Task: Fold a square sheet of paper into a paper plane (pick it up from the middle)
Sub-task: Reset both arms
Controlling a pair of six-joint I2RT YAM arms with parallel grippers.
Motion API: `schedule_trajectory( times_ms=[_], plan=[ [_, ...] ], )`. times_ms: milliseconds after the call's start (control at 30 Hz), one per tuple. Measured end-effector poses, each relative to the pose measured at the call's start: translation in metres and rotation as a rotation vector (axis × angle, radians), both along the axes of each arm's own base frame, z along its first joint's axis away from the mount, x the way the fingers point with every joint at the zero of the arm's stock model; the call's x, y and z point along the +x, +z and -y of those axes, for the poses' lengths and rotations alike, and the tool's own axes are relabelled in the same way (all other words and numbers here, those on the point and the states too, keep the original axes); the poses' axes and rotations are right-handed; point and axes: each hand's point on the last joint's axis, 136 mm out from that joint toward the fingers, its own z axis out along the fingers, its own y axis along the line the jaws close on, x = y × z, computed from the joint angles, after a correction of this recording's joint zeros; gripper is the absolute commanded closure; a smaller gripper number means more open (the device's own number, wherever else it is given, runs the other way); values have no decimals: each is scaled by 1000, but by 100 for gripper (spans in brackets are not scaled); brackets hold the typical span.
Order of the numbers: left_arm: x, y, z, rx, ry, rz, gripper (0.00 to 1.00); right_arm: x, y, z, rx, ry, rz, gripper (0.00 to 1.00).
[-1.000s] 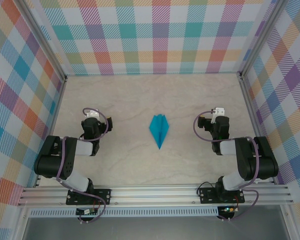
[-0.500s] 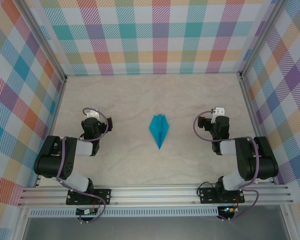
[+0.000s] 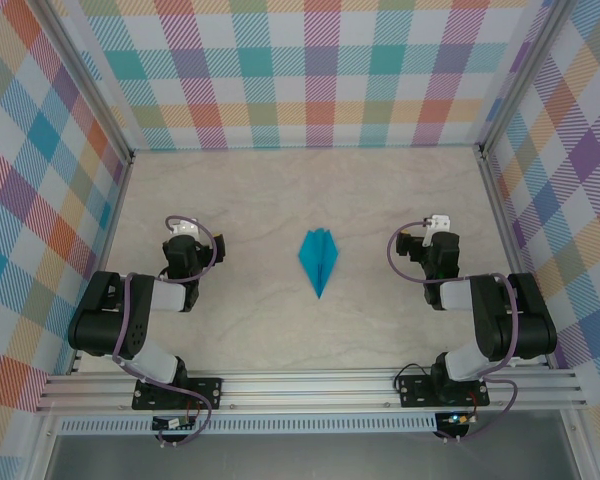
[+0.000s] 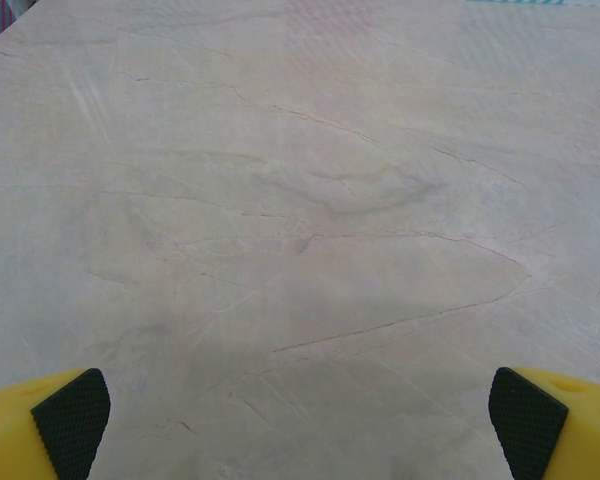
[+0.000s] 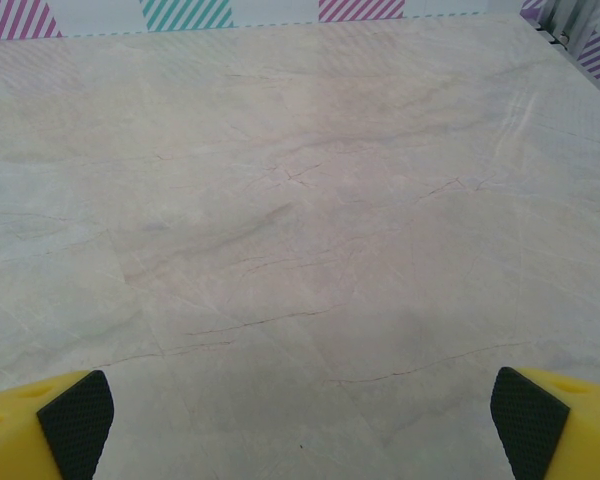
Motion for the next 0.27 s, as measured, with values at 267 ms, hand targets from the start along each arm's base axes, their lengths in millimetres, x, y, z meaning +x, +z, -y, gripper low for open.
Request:
schedule_trajectory(
  times_ms=[267],
  plan=[
    [0, 0, 0, 0, 0, 0, 0, 0, 0, 0, 1, 2, 0, 0]
  ],
)
